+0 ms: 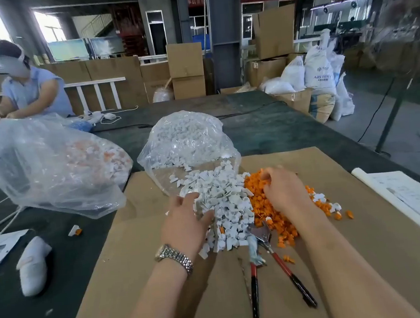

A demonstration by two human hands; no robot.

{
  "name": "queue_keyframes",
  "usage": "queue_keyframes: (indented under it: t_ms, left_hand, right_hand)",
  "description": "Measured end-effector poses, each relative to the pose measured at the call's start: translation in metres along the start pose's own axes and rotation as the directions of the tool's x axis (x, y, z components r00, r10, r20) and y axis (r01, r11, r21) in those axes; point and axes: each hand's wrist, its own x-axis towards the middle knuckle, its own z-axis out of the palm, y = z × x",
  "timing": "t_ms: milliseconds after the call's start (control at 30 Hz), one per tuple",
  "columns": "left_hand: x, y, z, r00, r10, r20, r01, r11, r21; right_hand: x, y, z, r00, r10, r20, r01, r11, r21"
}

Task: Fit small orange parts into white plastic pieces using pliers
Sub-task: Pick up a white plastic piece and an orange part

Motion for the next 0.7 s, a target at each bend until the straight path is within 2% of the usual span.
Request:
queue_keyframes:
  t_ms: [67,133,500,600,700]
  left_hand:
    - [0.002,0.003,0.001,1.000,0.020,0.001,-0.020,0.995,0.097]
    - [0.000,0.003,0.005,0.999,0.046,0.006,-0.047,0.993,0.108]
    - [-0.004,0.005,0.012,0.987,0.126,-0.096,-0.136,0.985,-0.109]
    - [-0.006,0.004,0.011,0.978,0.138,-0.155,-0.158,0.979,-0.128]
    - [-0.008,0.006,0.010,0.963,0.144,-0.226,-0.194,0.956,-0.218]
  right_hand:
    - [-0.002,0.001,0.004,1.000,0.016,0.010,-0.015,0.996,-0.084]
    - [-0.009,0.003,0.012,1.000,-0.002,0.031,0.007,0.988,-0.152]
    - [-0.023,0.003,0.027,0.989,-0.083,-0.122,0.055,0.976,-0.212]
    - [-0.025,0.006,0.024,0.978,-0.057,-0.201,0.026,0.988,-0.152]
    - [-0.025,0.006,0.023,0.967,0.006,-0.253,0.005,0.999,0.041]
